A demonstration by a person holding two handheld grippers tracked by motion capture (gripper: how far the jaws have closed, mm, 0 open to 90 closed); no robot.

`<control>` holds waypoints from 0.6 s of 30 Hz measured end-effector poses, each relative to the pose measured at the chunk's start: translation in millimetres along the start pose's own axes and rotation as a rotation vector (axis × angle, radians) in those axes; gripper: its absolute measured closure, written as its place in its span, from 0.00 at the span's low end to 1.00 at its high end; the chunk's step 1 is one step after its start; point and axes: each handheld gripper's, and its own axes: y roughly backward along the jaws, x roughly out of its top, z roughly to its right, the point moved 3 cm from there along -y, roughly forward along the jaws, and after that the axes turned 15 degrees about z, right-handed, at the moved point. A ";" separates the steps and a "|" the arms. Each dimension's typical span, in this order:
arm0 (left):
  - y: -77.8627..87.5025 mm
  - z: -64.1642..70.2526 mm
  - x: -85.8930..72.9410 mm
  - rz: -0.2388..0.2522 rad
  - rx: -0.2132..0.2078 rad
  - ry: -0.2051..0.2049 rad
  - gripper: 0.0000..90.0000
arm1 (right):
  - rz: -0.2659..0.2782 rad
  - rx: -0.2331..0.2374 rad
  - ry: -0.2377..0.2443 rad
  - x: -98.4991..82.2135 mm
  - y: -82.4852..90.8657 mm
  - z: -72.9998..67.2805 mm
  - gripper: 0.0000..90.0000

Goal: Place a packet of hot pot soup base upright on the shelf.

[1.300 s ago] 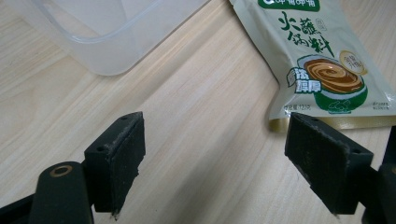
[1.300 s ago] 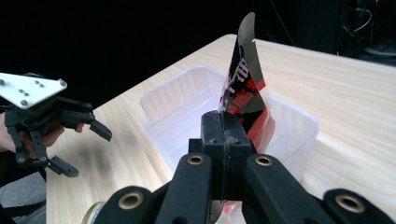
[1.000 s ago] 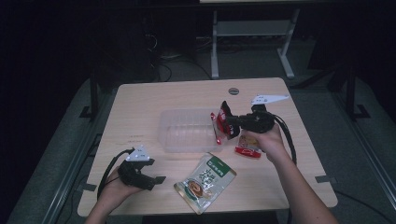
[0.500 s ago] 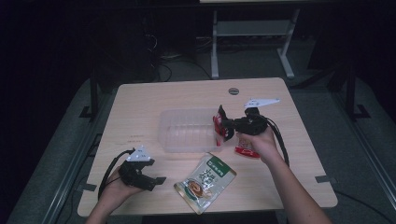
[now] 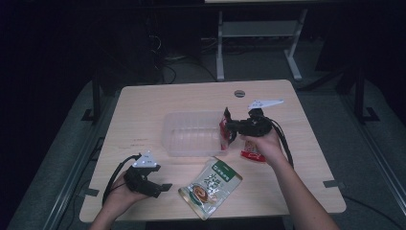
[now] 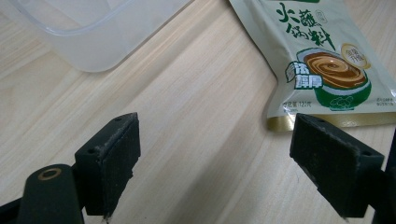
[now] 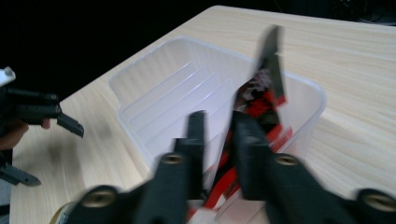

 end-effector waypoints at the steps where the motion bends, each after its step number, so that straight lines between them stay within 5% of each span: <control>1: -0.1 -0.7 0.0 -0.004 0.002 -0.009 0.18 | 0.002 -0.006 -0.008 0.7 1.1 0.2 0.76; 7: -0.1 -0.2 0.1 -0.008 0.004 0.005 0.18 | 0.015 -0.023 -0.032 5.5 10.2 -0.7 0.53; 12: 0.5 -1.3 0.7 -0.018 0.012 0.036 0.17 | -0.013 -0.041 0.005 6.5 16.8 -5.8 0.38; 18: 3.0 -2.2 1.6 -0.006 0.025 0.028 0.15 | -0.040 -0.046 0.075 7.8 27.9 -16.2 0.32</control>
